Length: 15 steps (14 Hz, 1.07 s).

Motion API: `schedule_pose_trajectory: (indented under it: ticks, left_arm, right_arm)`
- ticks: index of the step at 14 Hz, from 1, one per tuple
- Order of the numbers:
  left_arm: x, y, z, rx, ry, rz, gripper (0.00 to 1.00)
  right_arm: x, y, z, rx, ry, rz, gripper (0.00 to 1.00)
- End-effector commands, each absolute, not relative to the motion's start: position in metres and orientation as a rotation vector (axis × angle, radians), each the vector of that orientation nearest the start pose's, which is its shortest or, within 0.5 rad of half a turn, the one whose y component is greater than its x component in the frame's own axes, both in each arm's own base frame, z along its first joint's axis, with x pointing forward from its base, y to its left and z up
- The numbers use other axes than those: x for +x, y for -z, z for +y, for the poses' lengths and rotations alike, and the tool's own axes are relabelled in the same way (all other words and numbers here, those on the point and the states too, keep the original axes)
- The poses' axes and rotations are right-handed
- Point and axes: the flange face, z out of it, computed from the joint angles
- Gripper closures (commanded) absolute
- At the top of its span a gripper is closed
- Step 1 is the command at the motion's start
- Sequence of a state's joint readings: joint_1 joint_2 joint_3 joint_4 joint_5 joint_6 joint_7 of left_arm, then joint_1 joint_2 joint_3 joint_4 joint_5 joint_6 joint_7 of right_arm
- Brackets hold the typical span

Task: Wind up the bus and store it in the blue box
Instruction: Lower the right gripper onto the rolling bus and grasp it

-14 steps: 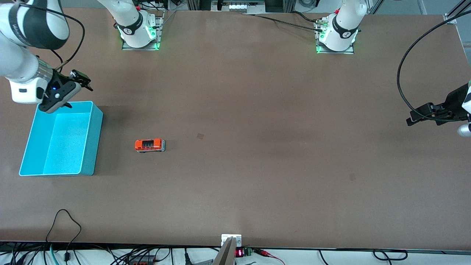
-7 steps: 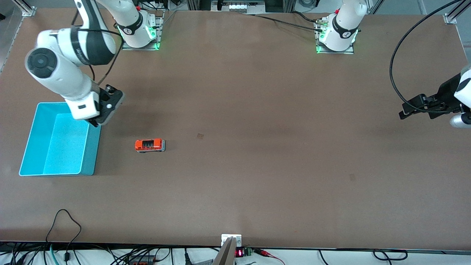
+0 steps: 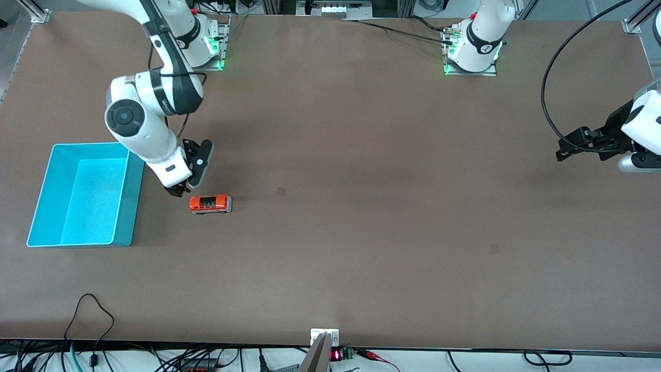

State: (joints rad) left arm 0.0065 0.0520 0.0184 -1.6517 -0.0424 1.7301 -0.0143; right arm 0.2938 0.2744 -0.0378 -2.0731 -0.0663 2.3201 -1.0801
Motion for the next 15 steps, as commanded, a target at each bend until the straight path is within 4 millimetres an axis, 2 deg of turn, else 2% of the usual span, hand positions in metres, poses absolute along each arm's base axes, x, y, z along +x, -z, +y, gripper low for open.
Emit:
schedule_pose_trajectory:
  ticks: [1,5,7,10,14,15]
  left_arm:
    - [0.570,-0.580,0.009,-3.168,0.082,-0.092,0.00]
    - [0.573,-0.579,0.009,-3.171,0.075,-0.102,0.00]
    - [0.575,-0.586,0.009,-3.172,0.097,-0.102,0.00]
    - [0.575,-0.586,0.010,-3.172,0.097,-0.076,0.00]
    - [0.571,-0.583,0.009,-3.169,0.046,-0.074,0.00]
    - [0.571,-0.583,0.009,-3.169,0.041,-0.074,0.00]
  right_arm:
    - [0.573,-0.272,0.152,-2.389,-0.058,-2.123,0.00]
    - [0.585,-0.250,0.152,-2.322,0.057,-2.247,0.00]
    - [0.588,-0.244,0.151,-2.257,0.089,-2.327,0.00]
    - [0.589,-0.235,0.148,-2.248,0.083,-2.331,0.00]
    - [0.591,-0.207,0.146,-2.248,0.066,-2.318,0.00]
    - [0.592,-0.207,0.146,-2.253,0.069,-2.313,0.00]
